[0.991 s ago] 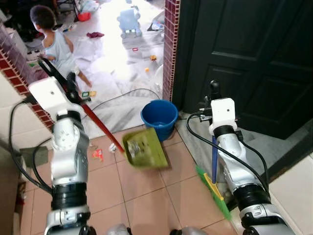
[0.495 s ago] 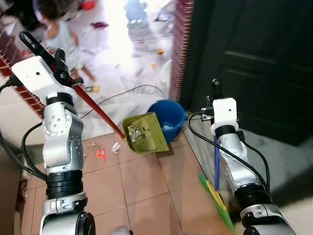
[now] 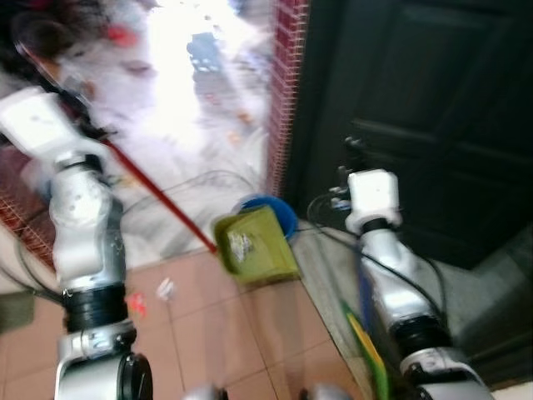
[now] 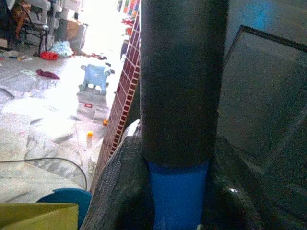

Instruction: Sweep floor

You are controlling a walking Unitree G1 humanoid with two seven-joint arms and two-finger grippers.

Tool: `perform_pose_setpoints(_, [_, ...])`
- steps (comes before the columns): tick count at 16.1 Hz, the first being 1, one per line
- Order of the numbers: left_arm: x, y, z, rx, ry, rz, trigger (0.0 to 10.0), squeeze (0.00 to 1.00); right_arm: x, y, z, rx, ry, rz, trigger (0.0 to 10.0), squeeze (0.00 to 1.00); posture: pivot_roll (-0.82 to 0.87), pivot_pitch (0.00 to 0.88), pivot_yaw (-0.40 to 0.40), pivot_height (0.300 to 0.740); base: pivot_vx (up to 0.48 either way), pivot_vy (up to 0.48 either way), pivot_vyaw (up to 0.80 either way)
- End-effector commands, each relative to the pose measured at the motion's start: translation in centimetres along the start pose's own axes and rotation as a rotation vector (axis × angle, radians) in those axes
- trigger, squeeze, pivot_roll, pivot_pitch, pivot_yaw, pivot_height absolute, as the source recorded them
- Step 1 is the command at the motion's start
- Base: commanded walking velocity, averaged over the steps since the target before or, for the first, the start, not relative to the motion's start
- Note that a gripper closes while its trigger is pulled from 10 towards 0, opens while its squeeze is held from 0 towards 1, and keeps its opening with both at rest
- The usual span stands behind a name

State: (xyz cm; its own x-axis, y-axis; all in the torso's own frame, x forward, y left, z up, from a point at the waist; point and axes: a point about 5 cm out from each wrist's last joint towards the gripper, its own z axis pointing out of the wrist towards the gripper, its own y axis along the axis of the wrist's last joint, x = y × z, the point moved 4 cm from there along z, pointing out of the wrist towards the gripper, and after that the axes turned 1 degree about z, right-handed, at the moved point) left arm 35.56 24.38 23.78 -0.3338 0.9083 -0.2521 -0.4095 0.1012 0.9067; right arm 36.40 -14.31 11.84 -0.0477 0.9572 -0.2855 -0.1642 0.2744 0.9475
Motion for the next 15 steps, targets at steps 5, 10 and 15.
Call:
perform_pose_setpoints(5, [-0.5, 2.7, 0.7, -0.118, -0.005, 0.043, 10.0, 0.00, -1.3, 1.0, 0.3, -0.043, -0.026, -0.017, 10.0, 0.00, -0.07, 0.008, 0.027, 0.740, 0.425, 0.000, 0.00])
perform_pose_setpoints(10, [-0.7, 3.5, 1.0, -0.151, 0.000, 0.051, 10.0, 0.00, -1.3, 1.0, 0.2, -0.043, -0.023, -0.016, 10.0, 0.00, -0.07, 0.011, 0.025, 0.740, 0.424, 0.000, 0.00])
perform_pose_setpoints(15, [-1.9, 4.1, 1.0, -0.219, -0.039, 0.125, 10.0, 0.00, -1.2, 1.0, 0.3, -0.042, -0.020, -0.016, 10.0, 0.00, -0.08, 0.009, 0.024, 0.740, 0.423, 0.000, 0.00])
